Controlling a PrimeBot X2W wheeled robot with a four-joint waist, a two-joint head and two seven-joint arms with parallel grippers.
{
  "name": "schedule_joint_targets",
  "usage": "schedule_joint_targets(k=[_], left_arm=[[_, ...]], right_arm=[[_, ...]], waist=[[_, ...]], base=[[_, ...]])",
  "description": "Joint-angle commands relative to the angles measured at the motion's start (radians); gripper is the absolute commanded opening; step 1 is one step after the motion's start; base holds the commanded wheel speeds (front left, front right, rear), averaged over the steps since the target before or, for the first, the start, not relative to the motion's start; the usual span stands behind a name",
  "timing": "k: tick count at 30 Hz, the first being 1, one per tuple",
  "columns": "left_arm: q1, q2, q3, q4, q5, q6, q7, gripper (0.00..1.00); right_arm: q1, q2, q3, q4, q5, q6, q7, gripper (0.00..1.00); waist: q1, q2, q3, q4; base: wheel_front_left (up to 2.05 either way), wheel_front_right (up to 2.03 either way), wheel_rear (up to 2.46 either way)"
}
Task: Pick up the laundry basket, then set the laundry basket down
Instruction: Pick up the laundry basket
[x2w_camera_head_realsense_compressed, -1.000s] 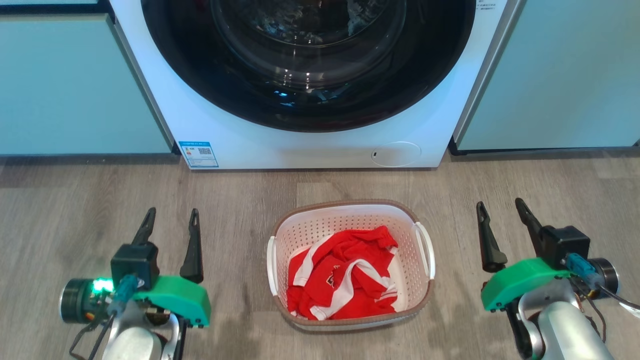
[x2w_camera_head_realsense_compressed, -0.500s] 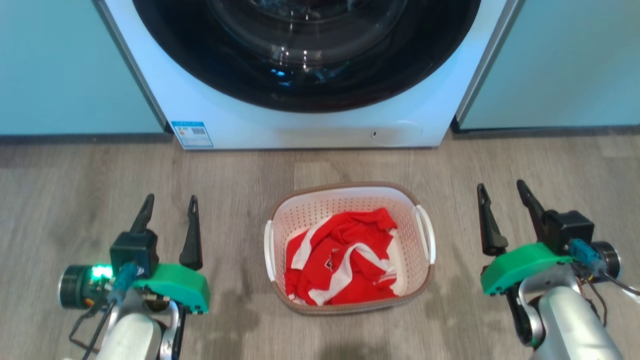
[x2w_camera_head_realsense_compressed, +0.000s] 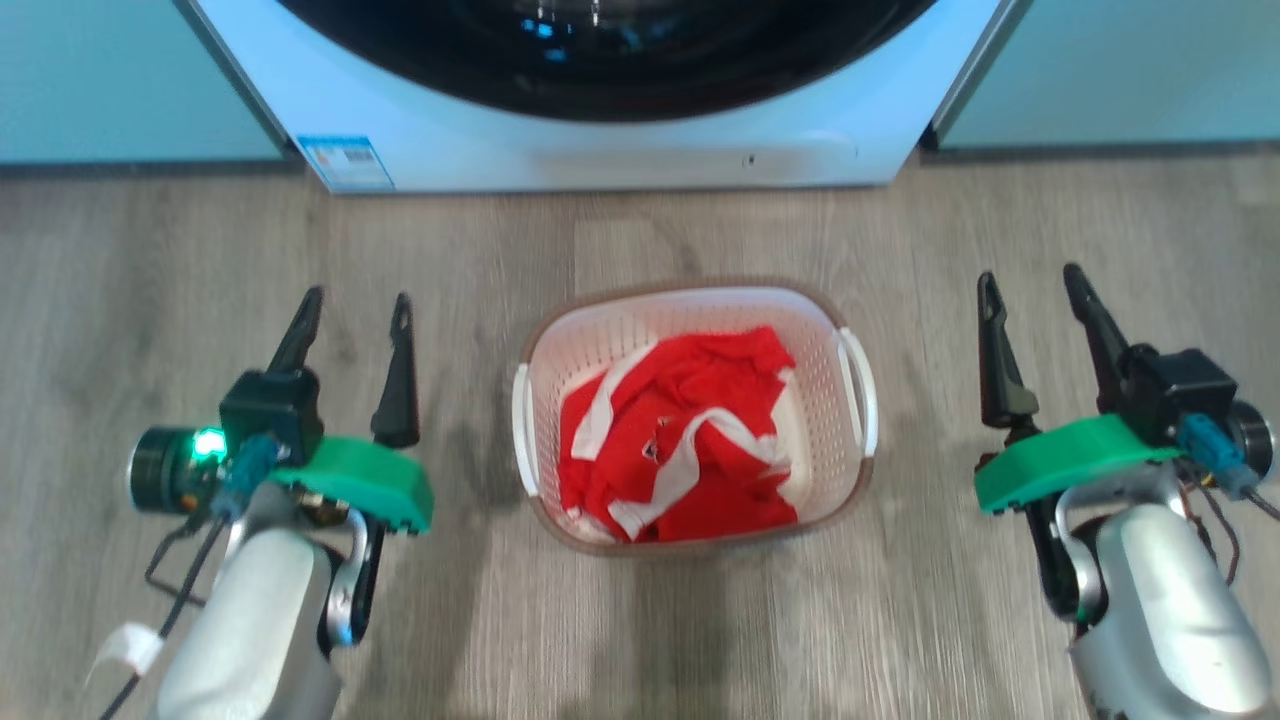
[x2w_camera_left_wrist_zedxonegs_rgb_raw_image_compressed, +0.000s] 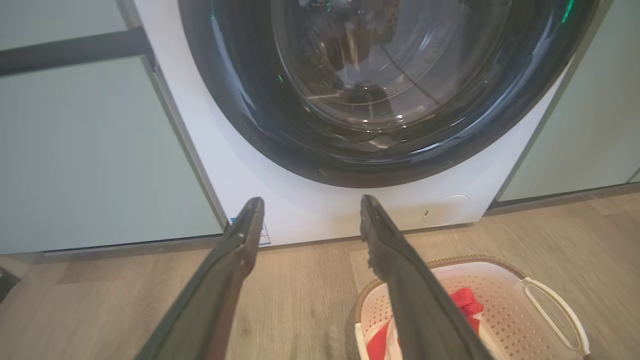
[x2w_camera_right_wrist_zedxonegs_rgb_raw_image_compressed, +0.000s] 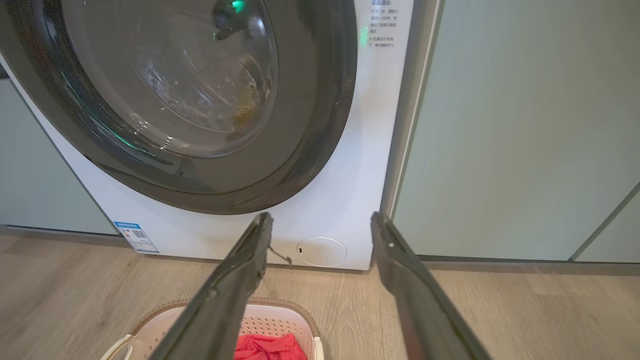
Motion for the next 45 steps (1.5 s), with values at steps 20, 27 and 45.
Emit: schedule_joint_targets(k=[20,27,45], left_arm=[[-0.345,-0.071,-0.024,0.374,-0.084,-0.163,-0.021,1.0],[-0.439,-0.096,-0.033,0.598,-0.124,-0.216,-0.011,1.0],[-0.593,-0.118,-0.063,0.991,-0.21,-0.273,-0.014,1.0]], right_arm=[[-0.143,0.028,-0.007,-0.193,-0.028,-0.002,-0.012,1.0],[-0.162,0.038,-0.004,-0.242,-0.03,-0.002,-0.012,1.0],[-0.14,0.046,-0.001,-0.324,-0.035,-0.002,-0.012,1.0]], waist=[[0.0,0.0,0.351,-0.057],[0.0,0.0,0.42,-0.079],[0.0,0.0,0.507,-0.116]], base=[[0.0,0.0,0.0],[0.0,0.0,0.0],[0.0,0.0,0.0]])
